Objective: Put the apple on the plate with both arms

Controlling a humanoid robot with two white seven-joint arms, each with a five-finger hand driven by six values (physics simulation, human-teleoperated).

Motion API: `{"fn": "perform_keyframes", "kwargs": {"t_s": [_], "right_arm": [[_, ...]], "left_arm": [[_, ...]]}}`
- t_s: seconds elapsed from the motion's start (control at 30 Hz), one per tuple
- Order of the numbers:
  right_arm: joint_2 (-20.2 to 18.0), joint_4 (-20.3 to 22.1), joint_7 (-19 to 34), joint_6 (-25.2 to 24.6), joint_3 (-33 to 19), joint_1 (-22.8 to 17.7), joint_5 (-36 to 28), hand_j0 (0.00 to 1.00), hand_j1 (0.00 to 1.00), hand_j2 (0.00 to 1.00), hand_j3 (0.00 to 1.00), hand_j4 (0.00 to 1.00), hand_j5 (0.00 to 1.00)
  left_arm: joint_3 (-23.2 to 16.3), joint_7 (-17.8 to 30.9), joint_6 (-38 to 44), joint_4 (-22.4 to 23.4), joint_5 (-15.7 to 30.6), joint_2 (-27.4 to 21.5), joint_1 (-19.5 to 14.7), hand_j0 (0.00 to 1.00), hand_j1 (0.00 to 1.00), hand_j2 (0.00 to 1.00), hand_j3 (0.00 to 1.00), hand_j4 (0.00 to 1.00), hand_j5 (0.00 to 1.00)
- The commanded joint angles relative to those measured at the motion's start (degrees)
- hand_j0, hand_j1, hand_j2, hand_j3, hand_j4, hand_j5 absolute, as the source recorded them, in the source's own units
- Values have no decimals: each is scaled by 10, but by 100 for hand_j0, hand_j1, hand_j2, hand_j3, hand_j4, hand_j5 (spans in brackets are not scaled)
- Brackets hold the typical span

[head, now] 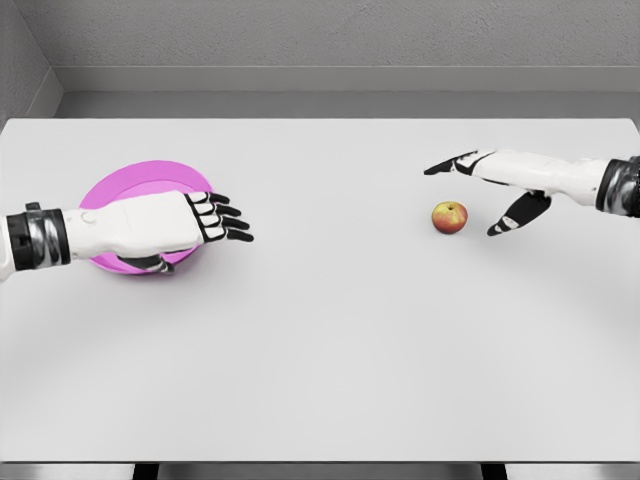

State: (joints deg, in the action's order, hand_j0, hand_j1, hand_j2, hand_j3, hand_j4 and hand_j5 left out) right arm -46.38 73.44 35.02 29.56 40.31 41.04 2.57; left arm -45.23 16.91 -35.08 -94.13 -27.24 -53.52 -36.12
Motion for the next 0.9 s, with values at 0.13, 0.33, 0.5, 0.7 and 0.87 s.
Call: {"fn": "perform_keyframes", "kwargs": {"t_s": [0.13,0.33,0.5,0.7,0.87], "right_arm": [[-1,-6,0,-15,21,2,23,100,100,100,100,100,100],[6,-31,0,-29,47,22,44,100,100,100,100,100,100],[25,-51,0,-29,57,34,46,100,100,100,100,100,100],[30,-61,0,-29,65,42,46,100,100,100,100,100,100],[46,-80,0,-28,70,50,66,100,100,100,100,100,100]], "left_arm": [[0,2,1,0,3,3,-1,100,100,100,100,100,100],[-5,3,1,0,3,4,-1,100,100,100,100,100,100],[-5,3,1,0,3,4,-1,100,100,100,100,100,100],[-5,4,1,1,3,4,-1,100,100,100,100,100,100],[-5,11,1,2,3,7,-1,100,100,100,100,100,100]]}}
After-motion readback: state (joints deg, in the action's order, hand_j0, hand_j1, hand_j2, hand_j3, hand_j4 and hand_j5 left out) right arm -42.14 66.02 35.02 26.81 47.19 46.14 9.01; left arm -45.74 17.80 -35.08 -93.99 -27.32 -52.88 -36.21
